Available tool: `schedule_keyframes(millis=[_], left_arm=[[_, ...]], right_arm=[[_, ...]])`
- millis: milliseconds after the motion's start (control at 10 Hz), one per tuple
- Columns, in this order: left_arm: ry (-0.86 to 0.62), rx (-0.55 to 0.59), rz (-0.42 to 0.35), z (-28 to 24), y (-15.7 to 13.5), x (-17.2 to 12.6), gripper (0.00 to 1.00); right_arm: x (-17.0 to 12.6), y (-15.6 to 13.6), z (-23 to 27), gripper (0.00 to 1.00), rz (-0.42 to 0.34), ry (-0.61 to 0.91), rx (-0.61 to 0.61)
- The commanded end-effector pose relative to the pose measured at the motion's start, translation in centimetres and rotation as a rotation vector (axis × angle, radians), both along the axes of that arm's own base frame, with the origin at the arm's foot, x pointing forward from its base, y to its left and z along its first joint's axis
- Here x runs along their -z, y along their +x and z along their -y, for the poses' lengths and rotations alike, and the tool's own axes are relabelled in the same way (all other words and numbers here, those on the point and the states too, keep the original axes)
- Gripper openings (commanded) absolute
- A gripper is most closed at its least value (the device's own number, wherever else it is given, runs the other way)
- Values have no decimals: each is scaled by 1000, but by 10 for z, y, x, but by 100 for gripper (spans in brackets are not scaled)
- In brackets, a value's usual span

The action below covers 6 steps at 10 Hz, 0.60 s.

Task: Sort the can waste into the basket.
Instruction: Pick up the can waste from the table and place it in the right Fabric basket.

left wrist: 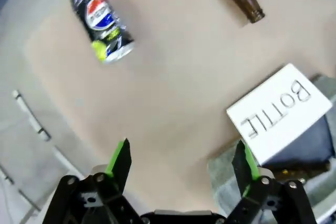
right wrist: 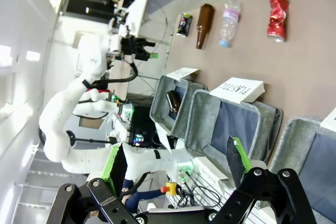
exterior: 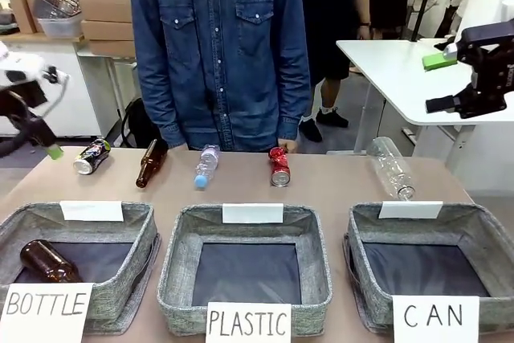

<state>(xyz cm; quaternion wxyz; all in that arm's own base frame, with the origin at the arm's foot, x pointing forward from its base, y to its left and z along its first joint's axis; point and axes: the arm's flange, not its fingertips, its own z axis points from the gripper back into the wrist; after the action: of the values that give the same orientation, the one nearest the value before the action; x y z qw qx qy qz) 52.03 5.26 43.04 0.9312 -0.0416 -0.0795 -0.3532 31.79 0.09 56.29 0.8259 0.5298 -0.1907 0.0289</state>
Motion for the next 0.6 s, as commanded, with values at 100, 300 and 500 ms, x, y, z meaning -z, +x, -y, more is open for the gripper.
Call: schedule_keyframes(millis=[100, 300, 500], left_arm=[[-88, -40, 56, -2, 58, 30, 100], [-112, -82, 121, -14, 90, 42, 100], [-53, -125, 150, -18, 116, 62, 100]], right_arm=[[0, 3, -2, 100, 31, 19, -8], [0, 3, -2, 100, 31, 19, -8], [0, 3, -2, 100, 31, 19, -8]])
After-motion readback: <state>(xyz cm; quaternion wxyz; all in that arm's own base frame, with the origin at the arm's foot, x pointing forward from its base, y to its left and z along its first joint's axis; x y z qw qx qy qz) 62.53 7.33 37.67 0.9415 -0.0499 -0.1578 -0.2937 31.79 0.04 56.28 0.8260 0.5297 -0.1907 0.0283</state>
